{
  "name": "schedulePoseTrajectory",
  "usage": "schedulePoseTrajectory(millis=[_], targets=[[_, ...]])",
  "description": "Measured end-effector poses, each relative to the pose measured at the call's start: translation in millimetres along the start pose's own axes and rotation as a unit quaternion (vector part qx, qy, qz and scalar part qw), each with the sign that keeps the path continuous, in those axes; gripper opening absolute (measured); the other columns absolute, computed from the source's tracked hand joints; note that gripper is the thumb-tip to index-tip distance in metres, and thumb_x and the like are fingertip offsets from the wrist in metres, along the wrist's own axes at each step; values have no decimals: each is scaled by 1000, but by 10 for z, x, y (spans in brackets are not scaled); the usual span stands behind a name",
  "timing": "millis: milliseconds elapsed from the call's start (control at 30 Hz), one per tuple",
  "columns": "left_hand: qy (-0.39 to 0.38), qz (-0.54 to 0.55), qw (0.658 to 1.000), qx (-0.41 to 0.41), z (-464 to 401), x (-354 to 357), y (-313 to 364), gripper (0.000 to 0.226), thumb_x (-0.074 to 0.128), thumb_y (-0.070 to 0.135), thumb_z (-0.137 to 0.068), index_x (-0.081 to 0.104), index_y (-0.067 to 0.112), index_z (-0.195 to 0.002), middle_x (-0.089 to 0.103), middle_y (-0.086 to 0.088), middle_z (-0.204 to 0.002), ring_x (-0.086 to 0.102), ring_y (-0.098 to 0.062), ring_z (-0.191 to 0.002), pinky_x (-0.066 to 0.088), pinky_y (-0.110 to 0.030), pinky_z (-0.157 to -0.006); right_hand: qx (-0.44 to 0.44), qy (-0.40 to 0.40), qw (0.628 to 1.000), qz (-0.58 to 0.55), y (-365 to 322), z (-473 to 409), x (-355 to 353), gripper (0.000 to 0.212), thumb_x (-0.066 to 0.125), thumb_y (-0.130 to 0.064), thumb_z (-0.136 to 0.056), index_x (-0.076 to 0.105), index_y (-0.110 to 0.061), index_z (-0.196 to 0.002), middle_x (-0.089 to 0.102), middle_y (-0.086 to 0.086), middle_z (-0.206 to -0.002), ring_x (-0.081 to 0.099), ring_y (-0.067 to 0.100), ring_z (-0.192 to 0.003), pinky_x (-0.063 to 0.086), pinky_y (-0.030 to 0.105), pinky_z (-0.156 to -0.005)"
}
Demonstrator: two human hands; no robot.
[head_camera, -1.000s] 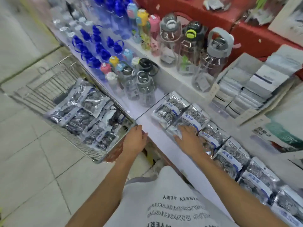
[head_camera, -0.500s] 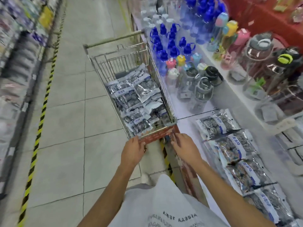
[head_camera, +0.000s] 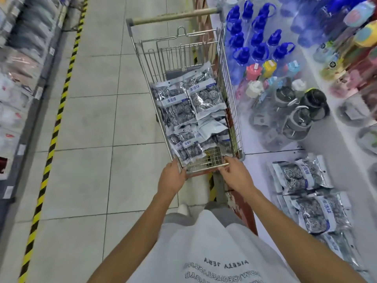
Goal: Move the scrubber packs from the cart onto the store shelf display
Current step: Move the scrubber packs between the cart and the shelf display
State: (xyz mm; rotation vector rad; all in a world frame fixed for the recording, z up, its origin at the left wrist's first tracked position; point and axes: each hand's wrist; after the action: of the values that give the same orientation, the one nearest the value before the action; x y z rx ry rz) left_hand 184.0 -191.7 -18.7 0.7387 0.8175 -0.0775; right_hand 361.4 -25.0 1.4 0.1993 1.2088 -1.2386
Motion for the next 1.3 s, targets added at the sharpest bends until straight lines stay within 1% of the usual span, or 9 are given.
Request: schedulePoseTrajectory(millis=[167, 467, 667, 767, 900, 1000, 1067, 1167, 1300], targets=[[-28, 31, 998, -52, -397, 62, 175, 56, 54, 30, -105, 41, 3, -151, 58, -22, -139, 57, -35, -125, 46, -38, -101, -16, -22, 999, 46, 35, -601, -74, 63, 61, -45, -99, 44, -13, -151, 52, 11, -146, 48, 29, -134, 48, 47, -107], [-58, 106, 974, -191, -1267, 207, 431, 55, 58, 27, -104, 43, 2, -150, 55, -21, -146, 56, -31, -130, 44, -34, -101, -45, -69, 990, 118, 67, -2065, -204, 76, 59, -57, -95, 42, -8, -150, 52, 17, -143, 46, 36, -133, 46, 49, -107], [-64, 151, 943, -289, -1825, 394, 325, 52, 62, 20, -101, 47, 2, -147, 60, -14, -136, 53, -16, -88, 43, -24, -74, -92, -101, 963, 232, -96, -2940, 218, 75, 54, -60, -96, 43, -5, -146, 52, 24, -140, 48, 41, -129, 45, 51, -106], [-77, 159, 935, -308, -2120, 554, 144, 50, 64, 17, -100, 49, 0, -145, 61, -14, -129, 45, -5, -65, 38, -7, -43, -80, -139, 943, 292, -152, -3284, 589, 90, 52, -70, -92, 36, -4, -151, 45, 28, -146, 43, 45, -134, 37, 56, -112], [-94, 193, 920, -327, -2494, 738, -92, 44, 69, 20, -98, 55, 3, -137, 65, -10, -121, 55, -17, -84, 45, -23, -72, -32, -180, 924, 336, -94, -3520, 1000, 110, 59, -76, -85, 18, -7, -160, 18, 32, -164, 18, 52, -150, 18, 63, -121], [-105, 214, 910, -340, -2723, 870, -216, 39, 69, 16, -97, 55, 3, -131, 60, 2, -93, 52, -7, -70, 41, -17, -54, -26, -185, 912, 364, 89, -3564, 1149, 108, 65, -67, -87, 11, -12, -162, 8, 32, -166, 10, 53, -152, 11, 66, -122], [-116, 223, 902, -350, -2851, 955, -278, 40, 71, 13, -95, 55, 4, -130, 61, 1, -93, 50, -5, -66, 42, -16, -46, -36, -178, 914, 362, 208, -3547, 1159, 105, 70, -56, -89, 9, -15, -163, 5, 30, -167, 7, 50, -154, 7, 65, -124], [-110, 248, 890, -367, -3000, 1094, -379, 40, 74, 16, -93, 57, 6, -128, 68, -8, -116, 59, -10, -76, 48, -20, -61, -46, -170, 927, 332, 298, -3495, 1151, 101, 71, -35, -90, 6, -13, -164, 2, 28, -168, 4, 48, -155, 5, 62, -125], [-93, 276, 879, -376, -3169, 1172, -439, 42, 80, 22, -88, 56, 6, -119, 66, -3, -109, 64, -17, -88, 51, -27, -72, -50, -112, 963, 238, 296, -3441, 1182, 93, 73, -28, -88, 18, -10, -162, 22, 26, -164, 19, 45, -151, 16, 56, -125]])
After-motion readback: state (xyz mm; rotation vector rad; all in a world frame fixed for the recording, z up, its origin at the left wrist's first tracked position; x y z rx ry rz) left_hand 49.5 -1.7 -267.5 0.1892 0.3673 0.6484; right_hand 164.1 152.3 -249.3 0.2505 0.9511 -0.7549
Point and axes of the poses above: each hand's wrist, its own z-axis away from the middle knuckle, its own x-axis out of the palm, y = z × x
